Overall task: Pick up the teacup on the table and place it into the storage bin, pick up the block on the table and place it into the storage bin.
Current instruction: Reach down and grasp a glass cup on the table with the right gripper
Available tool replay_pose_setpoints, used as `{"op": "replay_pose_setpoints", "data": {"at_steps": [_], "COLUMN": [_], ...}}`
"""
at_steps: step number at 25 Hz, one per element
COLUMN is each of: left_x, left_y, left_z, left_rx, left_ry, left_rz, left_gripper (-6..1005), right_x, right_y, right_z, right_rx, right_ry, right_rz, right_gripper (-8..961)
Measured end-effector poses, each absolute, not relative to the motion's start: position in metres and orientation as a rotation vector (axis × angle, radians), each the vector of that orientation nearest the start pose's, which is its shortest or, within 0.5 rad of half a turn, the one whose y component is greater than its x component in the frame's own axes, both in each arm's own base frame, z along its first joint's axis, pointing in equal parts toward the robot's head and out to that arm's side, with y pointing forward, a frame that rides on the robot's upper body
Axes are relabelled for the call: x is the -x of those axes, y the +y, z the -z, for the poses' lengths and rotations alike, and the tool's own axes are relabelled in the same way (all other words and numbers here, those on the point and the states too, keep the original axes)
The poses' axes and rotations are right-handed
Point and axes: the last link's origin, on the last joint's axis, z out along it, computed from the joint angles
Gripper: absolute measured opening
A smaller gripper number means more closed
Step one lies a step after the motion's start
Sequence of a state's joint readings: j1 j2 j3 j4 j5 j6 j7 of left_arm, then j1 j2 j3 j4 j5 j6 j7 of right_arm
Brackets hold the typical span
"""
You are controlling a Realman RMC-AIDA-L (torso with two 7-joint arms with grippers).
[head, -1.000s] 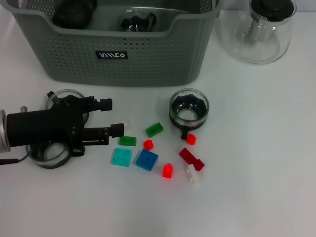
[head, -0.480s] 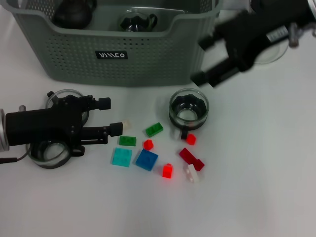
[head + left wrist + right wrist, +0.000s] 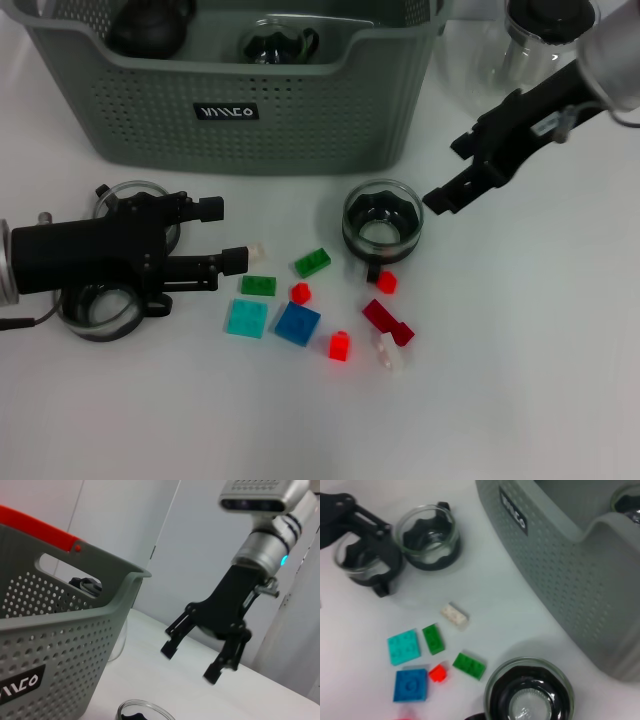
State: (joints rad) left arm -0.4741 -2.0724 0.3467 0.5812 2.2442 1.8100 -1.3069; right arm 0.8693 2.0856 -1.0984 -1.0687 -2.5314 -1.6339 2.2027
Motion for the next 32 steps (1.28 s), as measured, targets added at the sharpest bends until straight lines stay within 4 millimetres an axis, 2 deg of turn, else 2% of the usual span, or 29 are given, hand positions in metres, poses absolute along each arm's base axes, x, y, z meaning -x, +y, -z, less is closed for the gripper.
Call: {"op": "replay_pose_setpoints", "data": {"at_steps": [7,16,32], "left_x": [0.295,0.296,0.296], "left_y": [0.275,0.276,0.276], "left_z": [-0.01,-0.009,-0.008], "left_rx": [2.731,2.725,2.725], "left_ry": [-0.783,-0.788,-0.79], "left_rz": [0.87,0.865,0.866], "left_gripper": [886,886,886], "right_x": [-0.149,-0.16,-0.167], "right_y": [0.401,0.412,0.409], "right_z": [0.03,0.058,0.088], "right_rx": [2.85,2.79,2.77], "right_ry": [0.738,0.767,0.694], "right_rz": [0.345,0.344,0.374], "right_gripper": [932,927,868]}}
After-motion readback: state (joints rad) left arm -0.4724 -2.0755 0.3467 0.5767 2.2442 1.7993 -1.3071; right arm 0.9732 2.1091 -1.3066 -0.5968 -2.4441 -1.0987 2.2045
